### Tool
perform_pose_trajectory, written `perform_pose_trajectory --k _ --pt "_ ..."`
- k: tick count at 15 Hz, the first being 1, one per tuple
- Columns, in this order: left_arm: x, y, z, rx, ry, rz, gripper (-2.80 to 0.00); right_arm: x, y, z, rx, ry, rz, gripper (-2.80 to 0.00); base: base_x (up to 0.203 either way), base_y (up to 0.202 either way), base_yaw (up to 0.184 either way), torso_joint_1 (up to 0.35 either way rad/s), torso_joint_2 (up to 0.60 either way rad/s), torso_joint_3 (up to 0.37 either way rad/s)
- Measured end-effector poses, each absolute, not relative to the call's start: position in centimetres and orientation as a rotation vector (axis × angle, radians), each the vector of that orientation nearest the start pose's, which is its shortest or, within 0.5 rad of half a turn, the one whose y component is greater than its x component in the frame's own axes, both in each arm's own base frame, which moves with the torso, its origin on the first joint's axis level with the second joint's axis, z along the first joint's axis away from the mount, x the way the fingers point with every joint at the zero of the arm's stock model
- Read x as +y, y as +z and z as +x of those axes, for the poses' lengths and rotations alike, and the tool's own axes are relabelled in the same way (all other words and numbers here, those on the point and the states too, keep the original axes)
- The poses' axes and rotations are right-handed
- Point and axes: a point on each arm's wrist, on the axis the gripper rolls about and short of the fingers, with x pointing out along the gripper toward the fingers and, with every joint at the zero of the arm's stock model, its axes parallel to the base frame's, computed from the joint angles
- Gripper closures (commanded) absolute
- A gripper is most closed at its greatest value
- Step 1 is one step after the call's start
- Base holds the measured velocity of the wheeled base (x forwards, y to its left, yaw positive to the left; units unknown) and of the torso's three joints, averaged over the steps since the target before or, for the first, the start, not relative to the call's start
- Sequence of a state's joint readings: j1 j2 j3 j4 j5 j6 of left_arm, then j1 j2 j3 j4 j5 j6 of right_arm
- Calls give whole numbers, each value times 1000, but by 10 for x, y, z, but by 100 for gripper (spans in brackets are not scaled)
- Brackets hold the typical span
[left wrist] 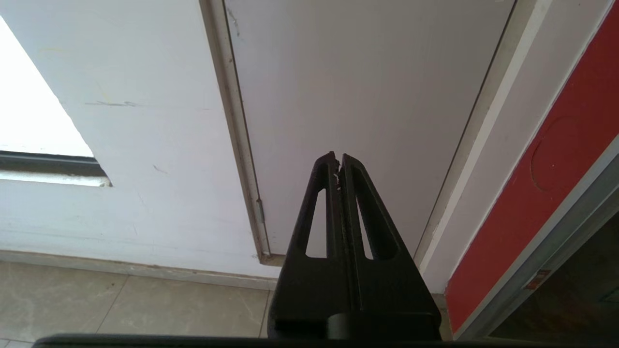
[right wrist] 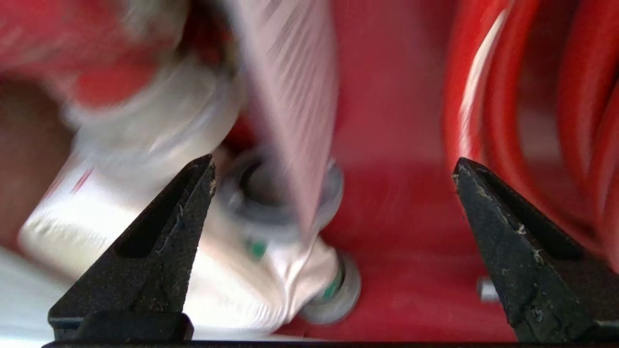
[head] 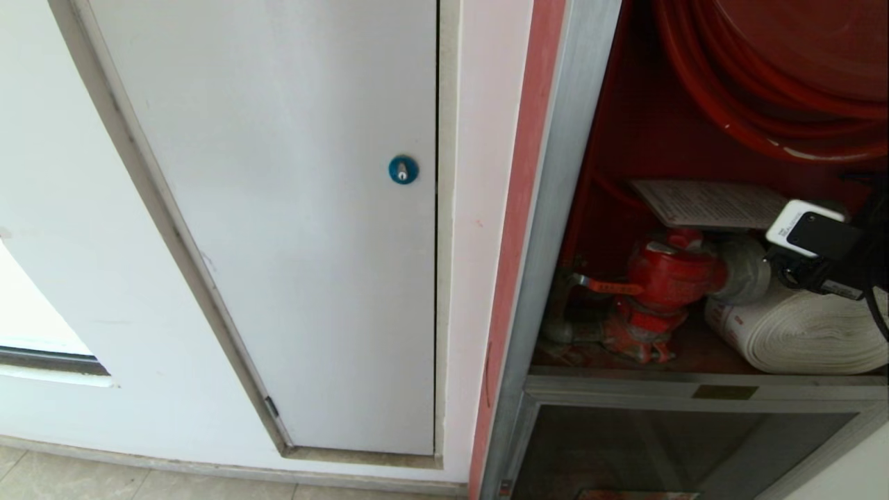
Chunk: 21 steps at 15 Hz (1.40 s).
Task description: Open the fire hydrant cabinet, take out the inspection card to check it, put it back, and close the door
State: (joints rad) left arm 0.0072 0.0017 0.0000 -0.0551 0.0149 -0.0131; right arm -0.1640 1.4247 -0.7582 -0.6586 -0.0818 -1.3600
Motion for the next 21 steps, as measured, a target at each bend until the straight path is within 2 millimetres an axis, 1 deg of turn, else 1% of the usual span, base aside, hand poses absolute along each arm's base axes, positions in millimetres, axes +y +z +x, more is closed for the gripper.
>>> perform_pose_trajectory --k 8,14,15,21 --pt "0 81 -23 -53 22 -14 0 -49 246 275 169 -194 -1366 -280 0 0 0 0 0 0" --pt "0 81 -23 -53 22 -13 0 -52 248 289 141 -218 -1374 -280 0 0 0 0 0 0" --pt "0 81 -23 -53 22 -14 0 -52 249 290 138 -220 -1374 0 0 0 0 0 0 0" --pt "0 81 -23 -54 22 -13 0 -52 246 291 144 -214 -1373 0 0 0 0 0 0 0"
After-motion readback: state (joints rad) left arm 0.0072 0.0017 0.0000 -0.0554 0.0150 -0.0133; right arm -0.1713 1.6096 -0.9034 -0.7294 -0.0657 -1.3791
